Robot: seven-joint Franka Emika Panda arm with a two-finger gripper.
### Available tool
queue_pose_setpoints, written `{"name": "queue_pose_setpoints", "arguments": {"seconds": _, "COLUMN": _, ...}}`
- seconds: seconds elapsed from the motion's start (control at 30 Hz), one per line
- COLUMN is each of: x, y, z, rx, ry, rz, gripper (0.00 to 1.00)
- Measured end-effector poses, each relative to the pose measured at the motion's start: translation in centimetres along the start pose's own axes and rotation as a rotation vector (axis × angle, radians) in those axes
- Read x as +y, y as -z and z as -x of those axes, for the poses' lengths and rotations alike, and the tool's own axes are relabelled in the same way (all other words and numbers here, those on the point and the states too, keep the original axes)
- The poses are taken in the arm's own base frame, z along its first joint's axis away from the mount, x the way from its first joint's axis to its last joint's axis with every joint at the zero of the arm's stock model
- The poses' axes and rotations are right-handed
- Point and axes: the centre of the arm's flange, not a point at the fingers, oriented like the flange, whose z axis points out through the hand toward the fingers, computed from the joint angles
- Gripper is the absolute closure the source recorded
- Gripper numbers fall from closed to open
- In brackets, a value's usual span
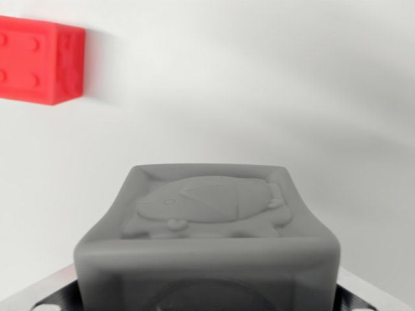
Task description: Destack cube
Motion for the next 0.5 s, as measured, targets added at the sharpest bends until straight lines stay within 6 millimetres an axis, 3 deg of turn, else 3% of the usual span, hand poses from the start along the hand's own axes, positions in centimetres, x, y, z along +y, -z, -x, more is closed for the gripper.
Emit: {"name": "queue_pose_setpoints", "arguments": {"seconds": 0.5, "x": 2.7, "y": -0.5, "z": -1.1, "rx": 0.000, "ry": 0.033, "rz": 0.000, "gripper": 1.00}}
